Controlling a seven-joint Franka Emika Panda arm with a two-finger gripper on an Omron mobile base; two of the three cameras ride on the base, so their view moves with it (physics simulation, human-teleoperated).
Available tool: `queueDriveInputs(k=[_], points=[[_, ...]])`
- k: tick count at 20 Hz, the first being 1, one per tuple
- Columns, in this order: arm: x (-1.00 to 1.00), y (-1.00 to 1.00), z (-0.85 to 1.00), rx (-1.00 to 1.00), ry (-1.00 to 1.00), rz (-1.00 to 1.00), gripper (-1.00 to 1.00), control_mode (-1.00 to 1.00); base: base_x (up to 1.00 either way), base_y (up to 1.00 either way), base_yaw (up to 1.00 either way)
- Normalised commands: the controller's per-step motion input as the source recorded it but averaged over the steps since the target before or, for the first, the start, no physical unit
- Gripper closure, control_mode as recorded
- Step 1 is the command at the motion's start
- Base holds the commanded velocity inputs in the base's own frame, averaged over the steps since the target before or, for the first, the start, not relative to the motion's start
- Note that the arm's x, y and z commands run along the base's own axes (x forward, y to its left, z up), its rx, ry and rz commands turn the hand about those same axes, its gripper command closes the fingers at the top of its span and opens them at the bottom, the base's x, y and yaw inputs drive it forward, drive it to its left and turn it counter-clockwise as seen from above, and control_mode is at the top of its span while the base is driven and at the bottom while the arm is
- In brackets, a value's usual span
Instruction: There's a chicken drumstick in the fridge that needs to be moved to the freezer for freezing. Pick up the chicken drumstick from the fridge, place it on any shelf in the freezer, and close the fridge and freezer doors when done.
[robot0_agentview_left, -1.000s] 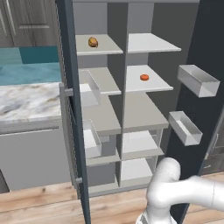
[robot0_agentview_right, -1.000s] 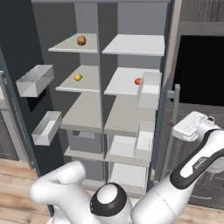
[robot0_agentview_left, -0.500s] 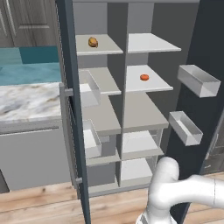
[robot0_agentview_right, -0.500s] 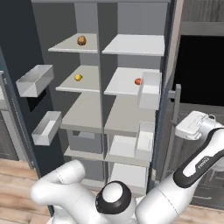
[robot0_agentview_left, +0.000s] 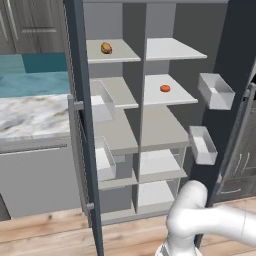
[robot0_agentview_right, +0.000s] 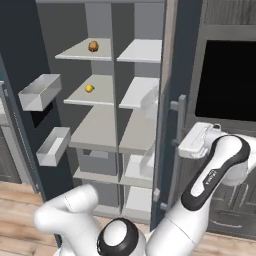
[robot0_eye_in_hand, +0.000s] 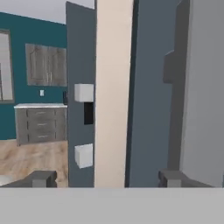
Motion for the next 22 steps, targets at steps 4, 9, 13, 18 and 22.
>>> queueDriveInputs(k=[4, 9, 13, 18, 22], points=[[0.1, 1.0, -0.03, -0.11, -0.15, -0.11, -1.0, -1.0, 0.0, 0.0, 0.0], [0.59, 1.0, -0.21, -0.03, -0.03, -0.15, -1.0, -1.0, 0.0, 0.0, 0.0], [0.72, 1.0, -0.22, 0.0, 0.0, -0.17, -1.0, -1.0, 0.0, 0.0, 0.0], [0.67, 1.0, -0.12, 0.0, -0.01, -0.16, -1.0, -1.0, 0.0, 0.0, 0.0], [0.75, 1.0, -0.1, 0.0, 0.0, -0.14, -1.0, -1.0, 0.0, 0.0, 0.0]])
